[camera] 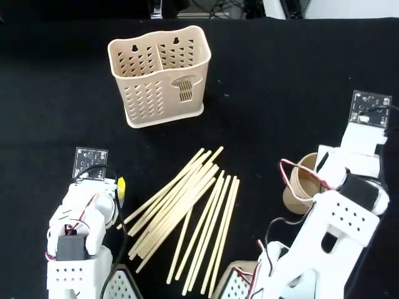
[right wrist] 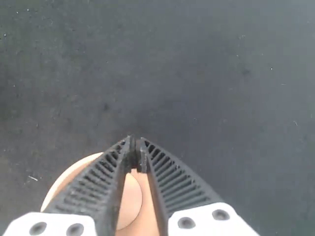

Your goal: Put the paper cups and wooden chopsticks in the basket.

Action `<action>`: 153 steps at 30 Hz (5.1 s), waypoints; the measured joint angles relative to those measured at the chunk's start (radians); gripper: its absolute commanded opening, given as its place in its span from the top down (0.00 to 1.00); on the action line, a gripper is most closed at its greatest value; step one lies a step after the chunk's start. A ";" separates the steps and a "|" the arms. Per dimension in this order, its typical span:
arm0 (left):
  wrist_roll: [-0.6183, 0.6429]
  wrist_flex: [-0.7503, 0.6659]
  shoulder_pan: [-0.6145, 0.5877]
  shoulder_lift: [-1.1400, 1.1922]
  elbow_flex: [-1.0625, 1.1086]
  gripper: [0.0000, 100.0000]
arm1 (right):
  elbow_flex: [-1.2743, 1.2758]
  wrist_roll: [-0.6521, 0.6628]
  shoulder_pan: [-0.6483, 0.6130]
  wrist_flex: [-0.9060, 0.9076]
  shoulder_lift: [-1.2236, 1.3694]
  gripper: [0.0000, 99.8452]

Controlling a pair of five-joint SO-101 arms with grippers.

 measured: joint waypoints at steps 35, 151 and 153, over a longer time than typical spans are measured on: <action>0.000 0.000 0.000 0.000 0.000 0.80 | -0.256 0.161 0.083 0.407 0.015 0.80; 0.150 0.236 0.041 2.113 -2.272 0.97 | -1.138 -0.362 -0.532 0.361 0.456 0.99; 0.150 0.245 0.041 2.113 -2.274 0.97 | -1.117 -0.400 -0.580 0.330 0.456 0.99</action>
